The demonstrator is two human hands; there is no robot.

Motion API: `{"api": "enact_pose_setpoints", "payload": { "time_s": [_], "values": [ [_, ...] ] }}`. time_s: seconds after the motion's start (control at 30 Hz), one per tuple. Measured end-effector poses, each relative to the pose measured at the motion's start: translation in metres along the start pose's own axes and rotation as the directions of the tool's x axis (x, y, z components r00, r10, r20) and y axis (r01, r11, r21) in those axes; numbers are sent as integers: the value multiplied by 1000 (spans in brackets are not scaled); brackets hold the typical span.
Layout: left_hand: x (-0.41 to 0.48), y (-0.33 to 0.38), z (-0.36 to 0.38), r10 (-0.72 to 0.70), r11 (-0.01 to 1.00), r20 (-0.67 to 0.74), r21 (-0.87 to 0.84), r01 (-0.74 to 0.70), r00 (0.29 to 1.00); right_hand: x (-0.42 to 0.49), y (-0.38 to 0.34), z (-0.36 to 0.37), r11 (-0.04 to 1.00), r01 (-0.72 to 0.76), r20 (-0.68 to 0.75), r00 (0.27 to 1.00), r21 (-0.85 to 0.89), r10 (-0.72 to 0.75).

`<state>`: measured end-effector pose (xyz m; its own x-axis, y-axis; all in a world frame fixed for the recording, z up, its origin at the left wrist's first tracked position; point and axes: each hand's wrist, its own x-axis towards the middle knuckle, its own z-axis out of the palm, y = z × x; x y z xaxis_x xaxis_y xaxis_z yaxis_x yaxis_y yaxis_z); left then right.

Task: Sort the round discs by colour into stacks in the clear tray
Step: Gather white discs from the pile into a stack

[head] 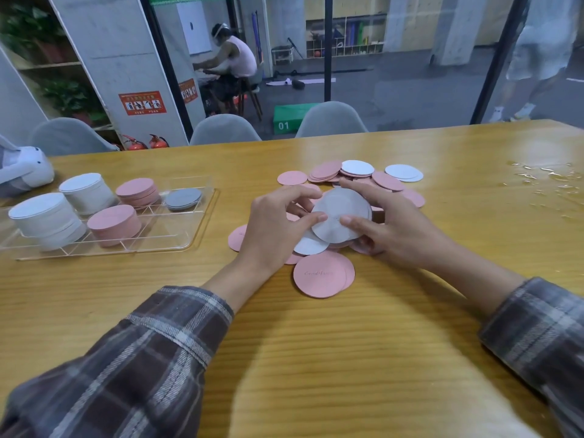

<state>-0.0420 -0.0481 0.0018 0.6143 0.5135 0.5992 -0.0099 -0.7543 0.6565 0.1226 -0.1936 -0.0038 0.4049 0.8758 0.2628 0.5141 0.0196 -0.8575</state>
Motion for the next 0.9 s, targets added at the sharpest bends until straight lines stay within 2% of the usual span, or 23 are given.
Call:
{"api": "enact_pose_setpoints", "payload": {
  "time_s": [0.23, 0.33, 0.4, 0.47, 0.53, 0.7, 0.9],
  "values": [
    [0, -1, -2, -72, 993, 41, -93, 76, 997, -3, 0, -1, 993, 34, -22, 999, -110, -36],
    [2, -7, -9, -10, 998, 82, 68, 5, 997, -5, -4, -2, 984, 60, -54, 996, -170, -70],
    [3, -17, -17, 13, 968, 214, 242, -66, 977, -5, -4, -4, 975, 70, -81, 993, -211, -89],
    [3, -25, -23, -56, 955, 341, 292, -49, 938, -4, -4, -5, 963, 80, -90, 990, -258, -106],
    [3, -26, -26, -92, 969, 374, 247, -4, 923, -4, -4, -5, 963, 81, -91, 990, -259, -107],
    [5, -23, -26, -105, 982, 323, 181, 48, 941, -3, -1, -4, 960, 78, -109, 988, -270, -110],
    [14, -20, -41, -167, 961, 327, -157, 228, 930, -1, 2, -4, 956, 92, -72, 991, -278, -116]
  ]
}}
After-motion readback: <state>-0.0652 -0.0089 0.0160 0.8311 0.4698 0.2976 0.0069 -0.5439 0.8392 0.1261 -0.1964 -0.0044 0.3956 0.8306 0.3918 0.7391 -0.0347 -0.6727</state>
